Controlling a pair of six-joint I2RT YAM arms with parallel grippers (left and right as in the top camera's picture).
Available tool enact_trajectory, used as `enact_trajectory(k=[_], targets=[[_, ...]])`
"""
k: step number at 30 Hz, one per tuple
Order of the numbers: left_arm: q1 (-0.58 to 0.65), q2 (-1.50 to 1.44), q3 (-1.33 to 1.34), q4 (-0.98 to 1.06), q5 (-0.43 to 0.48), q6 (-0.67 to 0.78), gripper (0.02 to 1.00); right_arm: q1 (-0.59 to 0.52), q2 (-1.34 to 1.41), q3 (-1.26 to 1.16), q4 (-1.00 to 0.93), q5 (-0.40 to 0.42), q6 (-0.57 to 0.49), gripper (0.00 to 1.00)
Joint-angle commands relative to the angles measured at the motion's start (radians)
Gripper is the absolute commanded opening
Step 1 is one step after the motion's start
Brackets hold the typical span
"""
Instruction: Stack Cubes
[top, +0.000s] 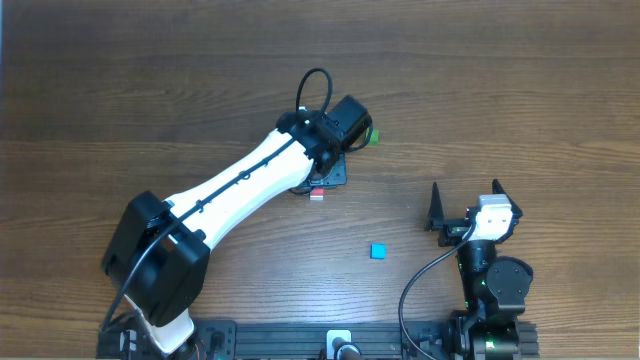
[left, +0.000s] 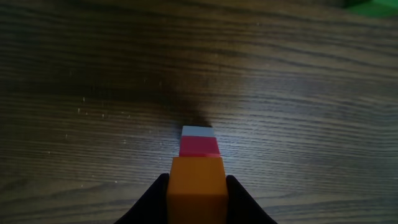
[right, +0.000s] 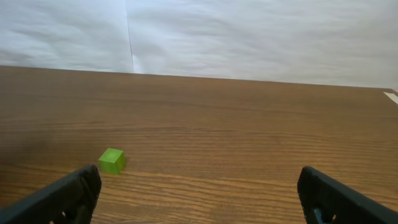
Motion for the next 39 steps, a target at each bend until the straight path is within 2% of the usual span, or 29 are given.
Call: enact_trajectory(k=[1,39], targets=[[-0.006,-0.027,-0.021,0.008,-0.011,-0.013,0.038,-0.008,-0.004,-0.005,-0.002,-0.015,0.002,0.993],[-0.019,-0.026,-0.057,0.045,-0.02,-0.01,0.047,-0.008,-0.004,-0.005,-0.002,-0.015,0.002,0.991]])
